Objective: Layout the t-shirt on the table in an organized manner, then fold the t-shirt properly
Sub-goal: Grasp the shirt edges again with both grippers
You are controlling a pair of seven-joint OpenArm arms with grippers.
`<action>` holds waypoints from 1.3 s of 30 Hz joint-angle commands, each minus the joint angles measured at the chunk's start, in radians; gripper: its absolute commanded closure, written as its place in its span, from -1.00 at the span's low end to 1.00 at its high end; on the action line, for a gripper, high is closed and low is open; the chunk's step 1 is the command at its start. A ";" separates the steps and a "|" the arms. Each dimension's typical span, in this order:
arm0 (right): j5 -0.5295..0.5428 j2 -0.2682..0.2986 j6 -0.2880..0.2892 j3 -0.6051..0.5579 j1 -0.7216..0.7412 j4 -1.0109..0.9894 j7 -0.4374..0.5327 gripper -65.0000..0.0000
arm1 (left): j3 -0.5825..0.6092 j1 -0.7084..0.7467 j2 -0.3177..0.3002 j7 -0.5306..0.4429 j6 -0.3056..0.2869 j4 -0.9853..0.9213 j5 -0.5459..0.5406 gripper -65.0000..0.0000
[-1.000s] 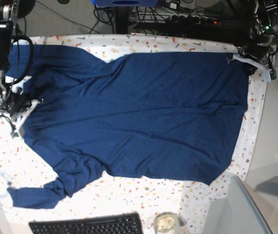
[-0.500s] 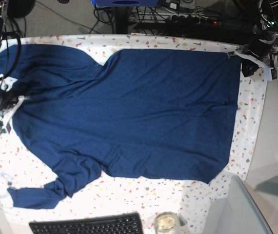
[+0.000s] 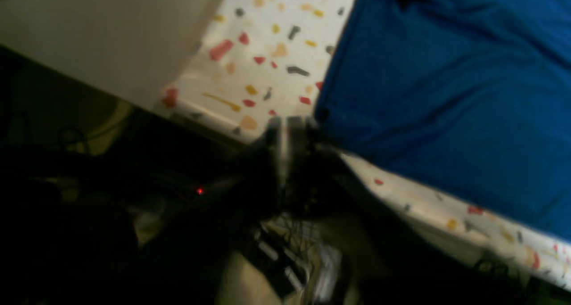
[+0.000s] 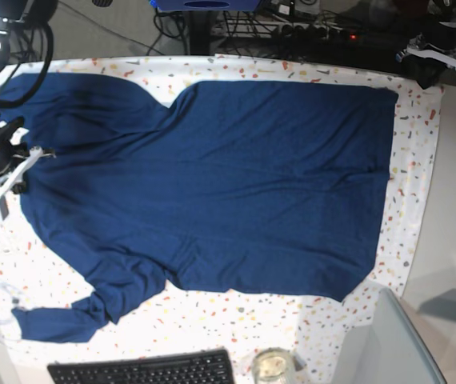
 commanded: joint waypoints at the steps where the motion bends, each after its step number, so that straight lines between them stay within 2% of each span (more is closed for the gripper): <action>1: -0.002 0.011 0.003 0.011 -0.002 0.017 0.013 0.95 | -0.007 -0.010 -0.011 0.006 -0.011 0.002 -0.015 0.30; 4: -0.002 0.011 0.005 0.010 -0.014 0.015 -0.013 0.95 | -0.056 -0.067 -0.011 0.074 -0.011 -0.026 -0.015 -0.38; 5: -0.002 0.011 0.006 0.010 -0.019 0.015 -0.030 0.95 | -0.076 -0.090 -0.011 0.094 -0.011 -0.033 -0.015 -0.51; 6: -0.002 0.011 0.006 0.010 -0.024 0.015 -0.042 0.95 | -0.089 -0.110 -0.011 0.112 -0.011 -0.038 -0.015 -0.57; 10: -0.002 0.011 0.006 0.013 -0.045 0.017 -0.054 0.90 | -0.096 -0.168 -0.011 0.173 -0.011 -0.047 -0.013 -0.48; 12: -0.002 0.008 0.008 0.013 -0.065 0.026 -0.054 0.72 | -0.088 -0.189 -0.006 0.193 -0.011 -0.044 -0.013 -0.44; 15: -0.002 -0.029 0.013 0.014 -0.086 0.035 -0.054 0.30 | -0.051 -0.206 -0.006 0.218 -0.011 -0.047 -0.013 -0.43; 17: -0.002 -0.049 0.077 0.016 -0.096 0.037 -0.053 0.02 | -0.023 -0.222 -0.005 0.219 -0.011 -0.075 -0.010 -0.43; 19: -0.002 -0.075 0.161 0.016 -0.096 0.035 -0.054 -0.19 | 0.000 -0.229 -0.009 0.215 -0.011 -0.147 -0.010 -0.43; 21: -0.002 -0.097 0.220 0.037 -0.096 0.035 -0.056 -0.34 | 0.003 -0.251 -0.012 0.213 -0.011 -0.214 -0.010 -0.43; 23: -0.002 -0.118 0.266 0.074 -0.089 0.035 -0.079 -0.46 | 0.007 -0.258 -0.017 0.213 -0.011 -0.268 -0.010 -0.43; 25: -0.002 -0.121 0.268 0.111 -0.063 0.032 -0.129 -0.52 | 0.013 -0.260 -0.028 0.213 -0.011 -0.302 -0.010 -0.42; 26: -0.002 -0.121 0.268 0.137 -0.050 0.026 -0.148 -0.53 | 0.020 -0.261 -0.028 0.213 -0.011 -0.311 -0.010 -0.40; 28: -0.002 -0.118 0.268 0.202 -0.020 0.006 -0.158 -0.54 | 0.052 -0.257 -0.041 0.213 -0.011 -0.316 -0.010 -0.13; 32: -0.002 -0.072 0.268 0.291 0.046 -0.088 -0.165 -0.54 | 0.053 -0.255 -0.041 0.213 -0.011 -0.316 -0.010 0.92; 33: -0.002 -0.058 0.268 0.294 0.062 -0.130 -0.165 -0.54 | 0.053 -0.255 -0.048 0.213 -0.011 -0.314 -0.010 1.00; 35: -0.002 -0.035 0.268 0.301 0.101 -0.219 -0.183 -0.54 | 0.053 -0.255 -0.055 0.213 -0.011 -0.314 -0.010 1.00; 37: -0.002 -0.022 0.268 0.304 0.131 -0.275 -0.252 -0.54 | 0.053 -0.255 -0.055 0.216 -0.011 -0.312 -0.010 1.00; 39: -0.002 -0.026 0.268 0.358 0.150 -0.279 -0.298 -0.54 | 0.053 -0.255 -0.068 0.219 -0.011 -0.296 -0.012 1.00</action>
